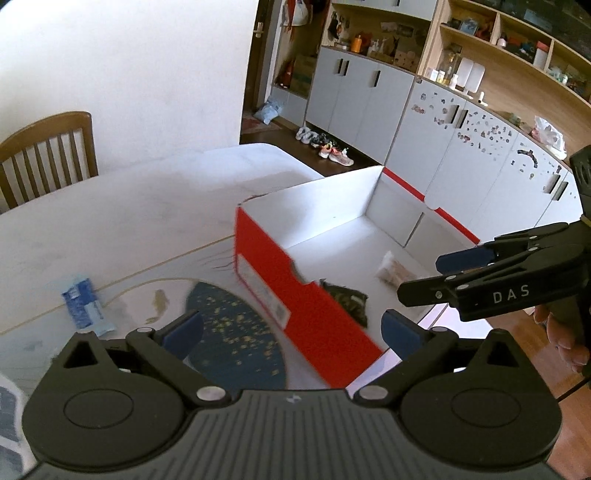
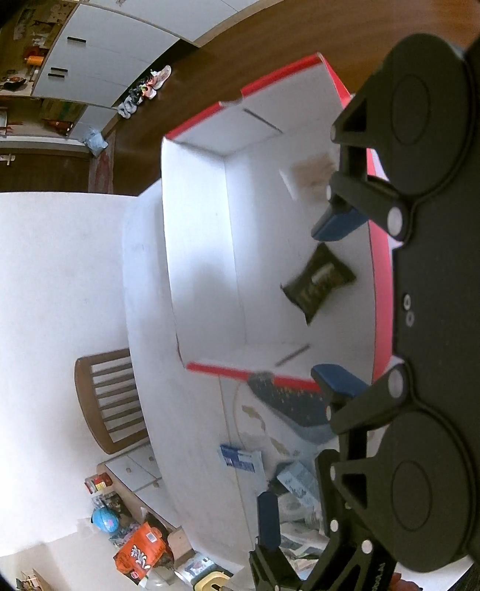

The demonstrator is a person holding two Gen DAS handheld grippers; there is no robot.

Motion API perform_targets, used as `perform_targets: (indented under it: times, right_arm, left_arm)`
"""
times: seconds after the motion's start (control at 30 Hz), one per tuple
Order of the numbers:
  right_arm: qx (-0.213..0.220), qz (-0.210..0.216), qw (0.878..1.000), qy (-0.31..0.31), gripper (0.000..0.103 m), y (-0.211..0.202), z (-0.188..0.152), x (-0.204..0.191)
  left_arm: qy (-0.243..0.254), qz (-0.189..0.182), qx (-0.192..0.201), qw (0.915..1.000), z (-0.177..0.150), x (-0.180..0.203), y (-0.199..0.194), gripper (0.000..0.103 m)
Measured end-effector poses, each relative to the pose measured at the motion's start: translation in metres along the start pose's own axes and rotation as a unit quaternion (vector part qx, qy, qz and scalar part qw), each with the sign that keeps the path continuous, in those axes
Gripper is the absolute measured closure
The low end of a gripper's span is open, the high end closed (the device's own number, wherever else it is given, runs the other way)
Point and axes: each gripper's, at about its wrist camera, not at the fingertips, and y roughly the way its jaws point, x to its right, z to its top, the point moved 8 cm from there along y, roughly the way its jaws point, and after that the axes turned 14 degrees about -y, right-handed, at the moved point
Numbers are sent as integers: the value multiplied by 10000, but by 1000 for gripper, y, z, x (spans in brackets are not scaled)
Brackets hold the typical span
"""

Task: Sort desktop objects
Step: 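Withdraw both tools from the box back over the table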

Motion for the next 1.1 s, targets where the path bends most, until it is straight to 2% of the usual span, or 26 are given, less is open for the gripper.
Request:
perform_targets:
  times: [0.17, 0.6, 0.87, 1.1]
  right_arm:
    - [53, -45, 10000, 14, 30, 0, 2, -28]
    - [138, -88, 9998, 115, 30, 9, 14, -94]
    - [160, -37, 9998, 105, 30, 21, 26, -125]
    - [120, 40, 9999, 89, 30, 37, 32, -150]
  left_arm:
    - [31, 163, 145, 9998, -3, -25, -20, 0]
    - [-126, 310, 542, 9980, -9, -86, -69, 0]
    - [-357, 446, 715, 9958, -15, -126, -95, 0]
    - [-555, 713, 949, 9914, -20, -166, -114, 0]
